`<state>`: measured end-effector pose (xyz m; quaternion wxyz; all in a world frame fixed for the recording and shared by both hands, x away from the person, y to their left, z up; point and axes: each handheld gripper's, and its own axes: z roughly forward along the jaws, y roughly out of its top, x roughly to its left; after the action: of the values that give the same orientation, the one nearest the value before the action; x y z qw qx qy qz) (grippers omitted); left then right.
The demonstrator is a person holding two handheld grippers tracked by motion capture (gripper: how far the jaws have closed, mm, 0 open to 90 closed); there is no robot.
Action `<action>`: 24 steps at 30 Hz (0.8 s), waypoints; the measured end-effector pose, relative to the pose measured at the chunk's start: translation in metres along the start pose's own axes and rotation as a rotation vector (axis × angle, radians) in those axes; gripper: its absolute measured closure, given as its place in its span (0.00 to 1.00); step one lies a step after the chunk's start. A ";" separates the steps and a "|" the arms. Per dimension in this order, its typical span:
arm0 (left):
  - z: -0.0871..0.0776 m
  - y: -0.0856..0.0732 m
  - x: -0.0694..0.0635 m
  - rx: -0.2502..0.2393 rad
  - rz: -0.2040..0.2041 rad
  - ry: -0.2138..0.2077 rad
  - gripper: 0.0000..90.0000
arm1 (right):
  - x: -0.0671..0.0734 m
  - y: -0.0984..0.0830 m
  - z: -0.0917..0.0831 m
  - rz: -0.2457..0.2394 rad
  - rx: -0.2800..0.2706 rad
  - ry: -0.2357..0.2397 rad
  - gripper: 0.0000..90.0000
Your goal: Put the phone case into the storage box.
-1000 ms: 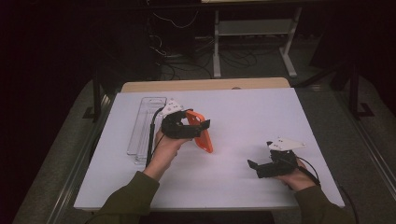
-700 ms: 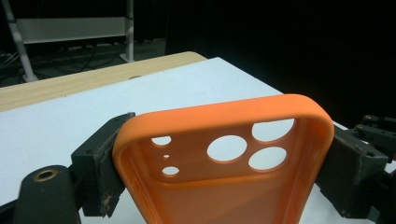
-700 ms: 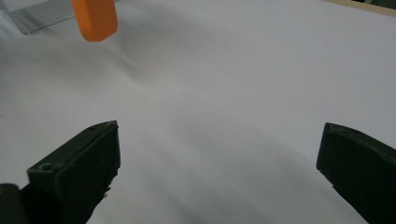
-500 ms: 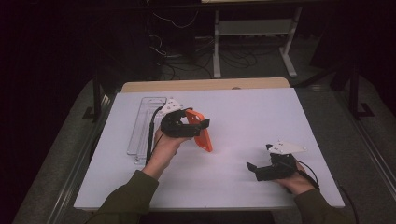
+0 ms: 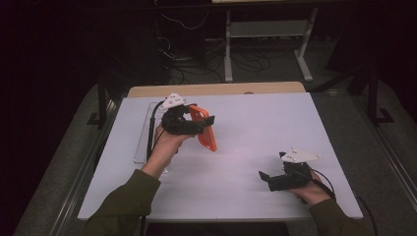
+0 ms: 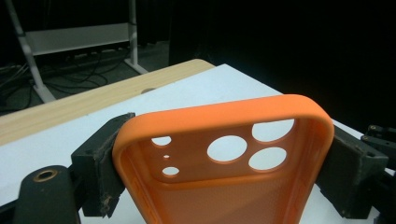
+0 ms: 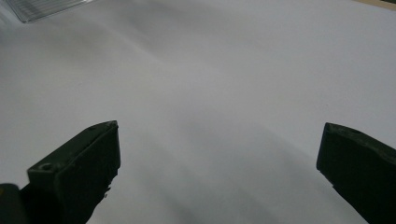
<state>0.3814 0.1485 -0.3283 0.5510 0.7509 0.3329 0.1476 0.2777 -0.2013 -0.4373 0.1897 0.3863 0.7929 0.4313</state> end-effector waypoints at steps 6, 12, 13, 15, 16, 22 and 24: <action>-0.001 0.009 0.001 0.000 0.026 -0.007 0.16 | -0.001 0.000 -0.001 -0.006 -0.003 -0.004 0.00; -0.003 0.017 0.005 0.008 0.039 -0.004 0.16 | -0.001 0.001 -0.001 -0.008 -0.010 -0.006 0.00; -0.003 0.018 0.006 0.003 0.043 -0.002 0.16 | -0.001 0.001 -0.001 -0.007 -0.010 -0.007 0.00; -0.004 0.020 0.007 0.006 0.046 0.000 0.16 | -0.001 0.001 -0.001 -0.006 -0.010 -0.005 0.00; -0.005 0.022 0.008 0.007 0.046 0.004 0.16 | -0.001 0.001 -0.001 -0.008 -0.011 -0.005 0.00; -0.009 0.030 0.017 -0.003 0.051 0.016 0.16 | 0.000 0.002 -0.001 -0.013 -0.013 -0.002 0.00; -0.010 0.033 0.020 0.002 0.055 0.022 0.16 | 0.000 0.002 -0.001 -0.008 -0.012 0.001 0.00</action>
<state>0.4013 0.1637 -0.2967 0.5422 0.7588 0.3181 0.1706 0.2778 -0.2013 -0.4353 0.1935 0.3819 0.7919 0.4355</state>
